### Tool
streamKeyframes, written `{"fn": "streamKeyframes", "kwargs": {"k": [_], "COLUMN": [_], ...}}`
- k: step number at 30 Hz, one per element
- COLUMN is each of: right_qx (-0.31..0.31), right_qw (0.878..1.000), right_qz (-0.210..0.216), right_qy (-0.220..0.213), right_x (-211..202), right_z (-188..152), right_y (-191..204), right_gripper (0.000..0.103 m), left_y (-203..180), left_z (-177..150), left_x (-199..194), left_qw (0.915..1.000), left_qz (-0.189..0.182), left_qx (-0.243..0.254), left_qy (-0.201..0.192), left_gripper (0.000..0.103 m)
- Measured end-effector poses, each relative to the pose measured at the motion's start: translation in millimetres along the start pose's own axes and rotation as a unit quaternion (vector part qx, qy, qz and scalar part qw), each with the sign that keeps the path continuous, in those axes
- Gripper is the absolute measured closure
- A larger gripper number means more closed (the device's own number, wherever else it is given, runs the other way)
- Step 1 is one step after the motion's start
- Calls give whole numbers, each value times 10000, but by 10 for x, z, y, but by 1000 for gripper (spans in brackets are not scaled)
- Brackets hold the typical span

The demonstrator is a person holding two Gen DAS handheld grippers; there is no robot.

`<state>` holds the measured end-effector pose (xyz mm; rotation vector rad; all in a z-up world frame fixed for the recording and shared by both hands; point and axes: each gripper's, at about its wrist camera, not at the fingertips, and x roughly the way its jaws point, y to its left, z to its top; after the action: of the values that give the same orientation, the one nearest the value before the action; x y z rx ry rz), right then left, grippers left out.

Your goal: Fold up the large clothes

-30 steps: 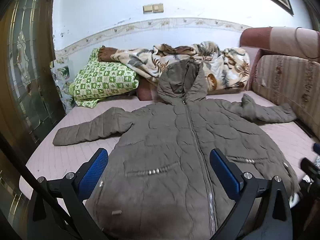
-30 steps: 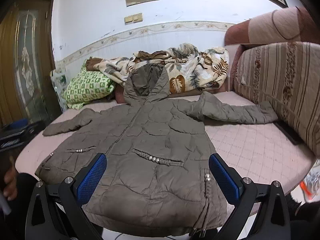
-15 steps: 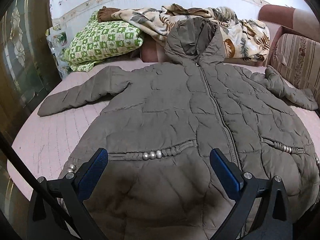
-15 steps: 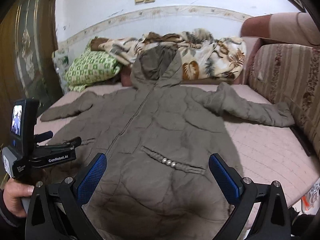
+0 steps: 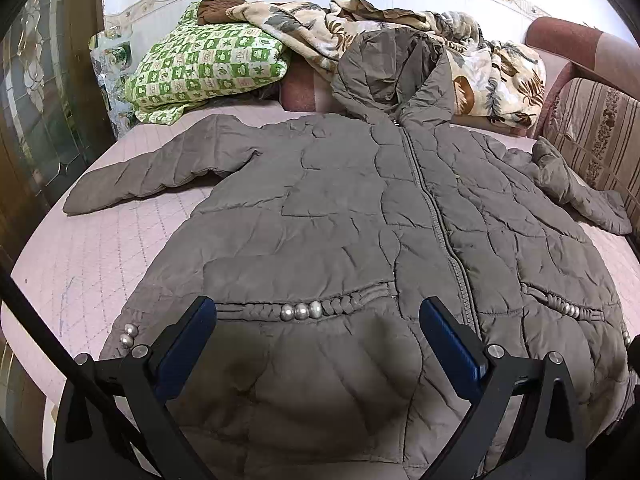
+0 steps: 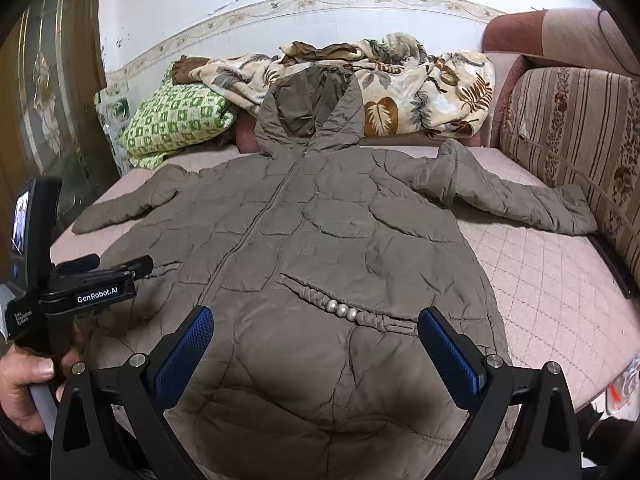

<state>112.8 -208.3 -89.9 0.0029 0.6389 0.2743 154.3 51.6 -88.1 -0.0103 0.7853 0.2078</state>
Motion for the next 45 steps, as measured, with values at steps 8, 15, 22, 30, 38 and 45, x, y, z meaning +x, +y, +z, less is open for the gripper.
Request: {"fn": "streamKeyframes", "kwargs": {"k": [8,15,22,30,38,45], "right_qx": [91,474,698,583,820,1660], "right_qw": [9998,9985,9965,9973,9961,9851], "right_qz": [17,169,391,336,143,-19], "right_qy": [-158,-194,-238,-300,-305,-441], "right_x": [-88,-141,-187,-261,-418,-2], "right_z": [-37,-23,6,-4,261,869], "right_y": [-96,-254,-261,-235,-720,-1465], "right_gripper": [0,0,0,0,0,0], "left_y": [-40,-79,-42,-142,-322,-492], "left_z": [31,-3,-27,198,672,1086], "left_x": [-50,-104,-234,-435,-443,-137], "left_qw": [9995,9979,9950,9958,9959,9929], "left_qz": [265,487,748,484,151,377], "left_qx": [137,345,445,288,312,444], "left_qy": [-116,-269,-486,-720,-834,-1040], "left_gripper": [2,2,2,2,2,2]}}
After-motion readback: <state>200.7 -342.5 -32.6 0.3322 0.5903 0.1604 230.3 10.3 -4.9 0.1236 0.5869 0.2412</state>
